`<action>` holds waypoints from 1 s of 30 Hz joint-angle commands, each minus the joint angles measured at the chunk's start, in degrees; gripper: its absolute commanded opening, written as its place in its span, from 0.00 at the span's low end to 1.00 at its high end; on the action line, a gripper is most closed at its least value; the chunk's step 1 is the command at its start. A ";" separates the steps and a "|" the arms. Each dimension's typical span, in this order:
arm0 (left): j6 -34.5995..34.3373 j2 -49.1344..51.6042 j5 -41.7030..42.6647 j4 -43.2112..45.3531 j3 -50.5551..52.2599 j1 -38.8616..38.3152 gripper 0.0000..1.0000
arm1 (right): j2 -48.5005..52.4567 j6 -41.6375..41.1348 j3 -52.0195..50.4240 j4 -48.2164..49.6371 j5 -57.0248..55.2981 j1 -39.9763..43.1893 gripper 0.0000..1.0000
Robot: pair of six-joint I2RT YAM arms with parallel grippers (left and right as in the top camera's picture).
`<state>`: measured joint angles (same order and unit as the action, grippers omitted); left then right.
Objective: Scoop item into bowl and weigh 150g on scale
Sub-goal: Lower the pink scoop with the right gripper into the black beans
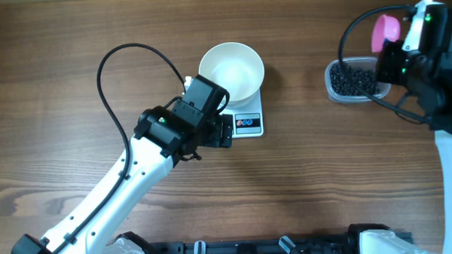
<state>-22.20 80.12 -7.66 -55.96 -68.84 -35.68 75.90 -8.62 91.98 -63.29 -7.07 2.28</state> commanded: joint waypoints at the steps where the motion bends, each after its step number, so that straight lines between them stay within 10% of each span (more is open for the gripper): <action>1: -0.72 -0.83 -0.94 0.00 0.50 -0.04 1.00 | 2.38 1.11 0.90 -0.61 0.09 3.82 0.04; 14: -0.74 -0.83 -0.94 0.00 0.50 -0.04 1.00 | 13.88 11.89 0.90 -3.41 1.53 6.01 0.04; 23: -0.74 -0.83 -0.94 0.00 0.48 -0.04 1.00 | 14.73 28.94 0.13 -2.84 22.38 15.93 0.04; 30: -0.74 -0.83 -0.94 0.00 0.48 -0.07 1.00 | 19.23 27.32 0.13 -2.51 14.10 15.91 0.04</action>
<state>-22.20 80.12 -7.66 -55.96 -68.84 -35.68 93.36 19.44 91.98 -66.65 10.57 18.22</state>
